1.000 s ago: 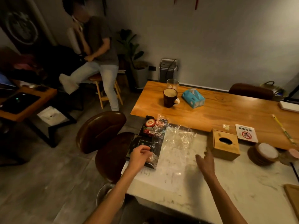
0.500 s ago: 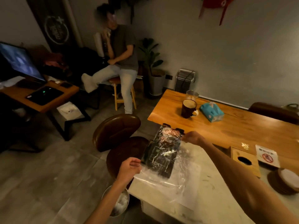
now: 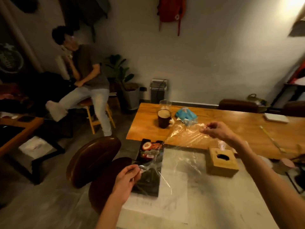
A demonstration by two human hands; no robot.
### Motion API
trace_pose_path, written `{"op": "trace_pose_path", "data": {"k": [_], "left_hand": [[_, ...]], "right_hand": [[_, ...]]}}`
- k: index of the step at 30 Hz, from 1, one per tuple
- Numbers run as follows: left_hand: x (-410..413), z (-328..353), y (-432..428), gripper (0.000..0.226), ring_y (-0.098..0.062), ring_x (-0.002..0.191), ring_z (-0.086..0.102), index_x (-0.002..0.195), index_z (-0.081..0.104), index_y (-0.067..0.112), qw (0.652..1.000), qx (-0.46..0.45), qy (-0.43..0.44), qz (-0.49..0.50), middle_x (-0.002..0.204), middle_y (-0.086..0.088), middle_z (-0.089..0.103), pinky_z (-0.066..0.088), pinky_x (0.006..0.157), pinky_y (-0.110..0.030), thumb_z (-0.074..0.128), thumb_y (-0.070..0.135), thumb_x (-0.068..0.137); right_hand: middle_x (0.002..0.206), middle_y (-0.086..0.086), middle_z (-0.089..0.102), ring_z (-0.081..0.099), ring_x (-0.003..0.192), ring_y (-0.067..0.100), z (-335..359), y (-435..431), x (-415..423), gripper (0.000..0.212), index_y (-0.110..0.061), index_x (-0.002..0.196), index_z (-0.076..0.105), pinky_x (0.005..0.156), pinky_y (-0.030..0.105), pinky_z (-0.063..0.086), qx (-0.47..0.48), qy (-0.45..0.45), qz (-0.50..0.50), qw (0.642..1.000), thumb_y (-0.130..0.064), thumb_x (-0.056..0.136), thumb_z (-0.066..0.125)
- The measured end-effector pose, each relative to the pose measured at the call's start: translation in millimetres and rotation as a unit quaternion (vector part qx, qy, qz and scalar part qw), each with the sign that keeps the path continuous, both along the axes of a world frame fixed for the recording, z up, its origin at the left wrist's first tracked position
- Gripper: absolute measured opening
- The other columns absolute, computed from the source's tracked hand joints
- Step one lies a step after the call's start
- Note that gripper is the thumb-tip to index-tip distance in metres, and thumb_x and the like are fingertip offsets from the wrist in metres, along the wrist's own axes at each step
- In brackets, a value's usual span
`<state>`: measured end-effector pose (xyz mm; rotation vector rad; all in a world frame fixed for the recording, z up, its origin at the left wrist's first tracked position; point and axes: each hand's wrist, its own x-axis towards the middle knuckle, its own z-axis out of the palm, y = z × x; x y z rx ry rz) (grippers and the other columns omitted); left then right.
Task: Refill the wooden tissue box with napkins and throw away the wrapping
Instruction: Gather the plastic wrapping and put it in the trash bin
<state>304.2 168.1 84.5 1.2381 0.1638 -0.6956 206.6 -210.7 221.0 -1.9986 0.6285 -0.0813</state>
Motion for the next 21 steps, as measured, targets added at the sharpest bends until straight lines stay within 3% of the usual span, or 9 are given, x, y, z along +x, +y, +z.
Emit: {"op": "trace_pose_path", "data": {"k": [2,5,8,10,12,14,16,19,21], "left_hand": [[6,-1,-18,0.012,-0.019,0.075,0.065,0.1,0.068,0.005,0.978,0.137,-0.111,-0.114,0.086,-0.014,0.069,0.058,0.07,-0.032,0.067,0.01,0.089],[12,3,-55,0.034,-0.014,0.096,0.064,0.118,0.062,0.026,0.886,0.266,-0.284,-0.252,0.101,0.0,0.067,0.055,0.088,-0.038,0.073,0.028,0.085],[5,41,-117,0.061,0.001,0.121,0.048,0.137,0.046,0.037,0.88,0.159,-0.316,-0.316,0.131,0.016,0.053,0.045,0.098,-0.022,0.067,0.05,0.082],[-6,78,-164,0.066,0.005,0.114,0.053,0.139,0.044,0.034,0.885,0.11,-0.267,-0.365,0.128,0.014,0.056,0.046,0.09,-0.017,0.061,0.057,0.08],[-16,102,-199,0.065,0.002,0.097,0.062,0.133,0.054,0.028,0.872,0.117,-0.276,-0.387,0.118,0.01,0.064,0.05,0.085,-0.021,0.057,0.067,0.081],[-24,115,-223,0.054,-0.003,0.079,0.064,0.123,0.063,0.022,0.873,0.095,-0.285,-0.385,0.103,0.008,0.068,0.054,0.076,-0.027,0.057,0.06,0.086],[-33,123,-245,0.055,-0.01,0.083,0.069,0.114,0.068,0.022,0.882,0.064,-0.288,-0.367,0.101,0.003,0.072,0.056,0.075,-0.031,0.068,0.061,0.076],[-60,140,-285,0.031,-0.024,0.095,0.067,0.1,0.069,0.023,0.873,0.058,-0.371,-0.31,0.101,-0.005,0.07,0.057,0.077,-0.038,0.071,0.046,0.08],[-80,150,-312,0.004,-0.01,0.089,0.064,0.092,0.066,0.028,0.836,0.086,-0.46,-0.287,0.096,0.002,0.067,0.055,0.071,-0.028,0.064,0.03,0.089]], "right_hand": [[0.086,0.006,0.065,0.055,0.072,0.015,24,-13,-19,0.018,-0.012,0.094,0.067,0.059,0.023,0.044,-0.028,-0.022,-0.008,0.999,-0.023,0.082,0.074],[0.091,0.005,0.069,0.063,0.081,0.016,59,-26,-40,0.019,-0.016,0.094,0.069,0.066,0.024,0.051,-0.078,-0.052,0.022,0.995,-0.025,0.079,0.077],[0.089,-0.001,0.07,0.066,0.085,0.013,96,-30,-54,0.015,-0.017,0.092,0.069,0.074,0.025,0.053,-0.111,-0.074,0.081,0.988,-0.022,0.08,0.076],[0.086,0.0,0.07,0.066,0.083,0.013,120,-38,-63,0.013,-0.015,0.091,0.068,0.076,0.027,0.054,-0.115,-0.104,0.109,0.982,-0.017,0.081,0.075],[0.084,0.001,0.069,0.065,0.08,0.017,143,-57,-76,0.01,-0.017,0.089,0.068,0.075,0.031,0.054,-0.13,-0.136,0.107,0.976,-0.017,0.082,0.075],[0.082,0.003,0.069,0.064,0.075,0.018,159,-89,-93,0.009,-0.018,0.087,0.067,0.069,0.034,0.054,-0.164,-0.159,0.072,0.971,-0.019,0.082,0.075],[0.086,0.002,0.069,0.066,0.078,0.017,167,-128,-110,0.012,-0.018,0.09,0.065,0.073,0.037,0.057,-0.212,-0.137,0.023,0.967,-0.02,0.082,0.075],[0.124,0.0,0.059,0.056,0.116,0.02,175,-172,-128,0.038,-0.026,0.12,0.055,0.101,0.039,0.047,-0.283,-0.022,0.011,0.959,-0.02,0.086,0.07],[0.148,0.0,0.041,0.038,0.136,0.019,185,-181,-131,0.064,-0.032,0.144,0.036,0.108,0.034,0.034,-0.262,-0.038,0.031,0.964,-0.031,0.088,0.067]]}}
